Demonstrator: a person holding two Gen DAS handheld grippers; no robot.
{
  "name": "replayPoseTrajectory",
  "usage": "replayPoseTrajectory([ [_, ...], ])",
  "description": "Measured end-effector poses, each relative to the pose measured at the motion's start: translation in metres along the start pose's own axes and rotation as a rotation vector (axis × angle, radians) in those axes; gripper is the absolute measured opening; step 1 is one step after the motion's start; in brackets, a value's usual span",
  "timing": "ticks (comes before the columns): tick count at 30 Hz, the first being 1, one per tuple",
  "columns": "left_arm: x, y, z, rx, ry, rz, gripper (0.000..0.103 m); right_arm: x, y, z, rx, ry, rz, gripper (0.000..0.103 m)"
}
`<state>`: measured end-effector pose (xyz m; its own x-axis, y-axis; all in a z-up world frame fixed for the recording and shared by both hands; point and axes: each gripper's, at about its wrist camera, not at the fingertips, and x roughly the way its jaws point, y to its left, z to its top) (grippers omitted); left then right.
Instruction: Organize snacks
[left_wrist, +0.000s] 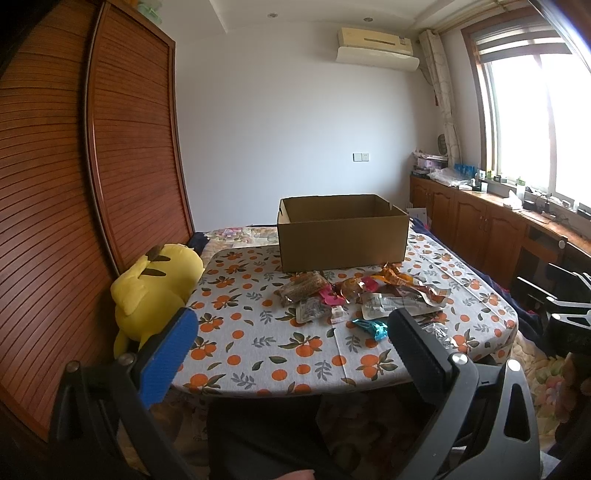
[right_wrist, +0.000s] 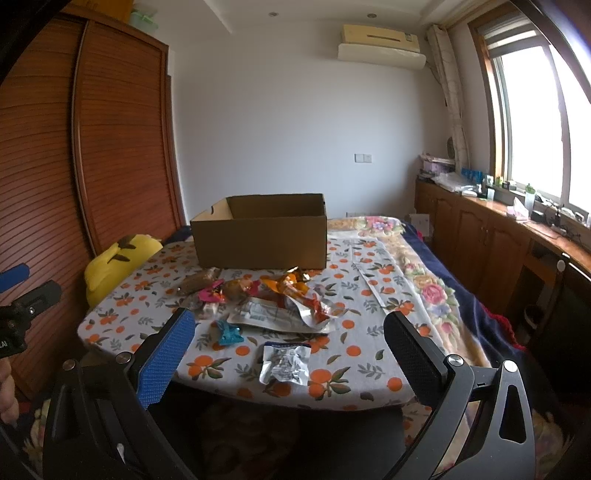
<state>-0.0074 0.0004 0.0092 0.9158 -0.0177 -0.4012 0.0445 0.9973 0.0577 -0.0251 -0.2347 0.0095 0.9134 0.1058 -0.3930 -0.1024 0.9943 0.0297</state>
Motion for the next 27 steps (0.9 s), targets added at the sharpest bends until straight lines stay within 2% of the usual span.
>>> replayPoseTrajectory([
  [27, 0.0022, 0.0028, -0.002, 0.008, 0.01, 0.002, 0.103, -0.0001, -0.0023, -0.0033, -0.001, 0.003, 0.001, 0.103],
])
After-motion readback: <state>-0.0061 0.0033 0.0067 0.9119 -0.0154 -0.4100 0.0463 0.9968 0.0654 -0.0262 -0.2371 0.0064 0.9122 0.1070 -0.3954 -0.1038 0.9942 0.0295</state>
